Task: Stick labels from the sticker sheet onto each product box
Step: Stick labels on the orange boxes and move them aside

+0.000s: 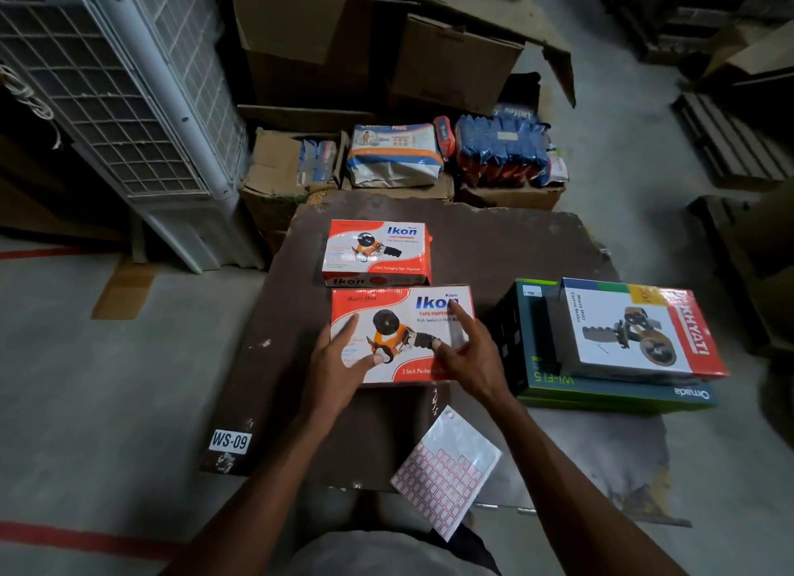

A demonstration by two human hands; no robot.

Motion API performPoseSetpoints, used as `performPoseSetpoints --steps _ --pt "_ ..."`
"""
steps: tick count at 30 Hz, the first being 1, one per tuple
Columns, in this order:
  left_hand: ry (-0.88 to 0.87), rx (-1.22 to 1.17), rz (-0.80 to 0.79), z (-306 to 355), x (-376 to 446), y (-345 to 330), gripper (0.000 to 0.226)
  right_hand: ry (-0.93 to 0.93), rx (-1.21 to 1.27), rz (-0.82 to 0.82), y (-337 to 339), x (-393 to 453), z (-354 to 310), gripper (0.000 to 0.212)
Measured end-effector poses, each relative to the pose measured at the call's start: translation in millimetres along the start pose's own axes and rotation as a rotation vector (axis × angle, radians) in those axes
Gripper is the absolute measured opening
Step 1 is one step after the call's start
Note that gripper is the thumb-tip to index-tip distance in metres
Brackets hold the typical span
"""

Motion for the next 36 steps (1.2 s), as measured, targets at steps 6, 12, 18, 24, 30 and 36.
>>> performPoseSetpoints --steps 6,12,18,24,30,36 --pt "-0.103 0.003 0.008 81 -4 -14 0.08 0.085 -0.033 0.109 77 19 -29 0.07" --pt "-0.192 -0.027 -0.012 167 -14 -50 0.078 0.116 -0.07 0.242 173 38 -37 0.071" --pt "-0.228 -0.076 -0.096 224 -23 -119 0.076 0.077 -0.105 0.312 259 56 -8 0.062" --pt "-0.249 -0.05 -0.204 255 -37 -189 0.071 -0.045 -0.105 0.348 328 72 36 0.048" --pt "-0.293 -0.013 -0.277 287 -55 -241 0.058 -0.119 -0.155 0.337 380 89 78 0.044" --pt "-0.256 -0.021 -0.313 288 -70 -269 0.049 -0.166 -0.179 0.288 395 100 110 0.042"
Point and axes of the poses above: each hand's wrist, its own x-axis towards the middle knuckle, its own y-axis out of the back of the hand, z = x × y, the point moved 8 cm from there along x, towards the middle knuckle, and after that the axes turned 11 degrees about z, right-handed, at the moved point
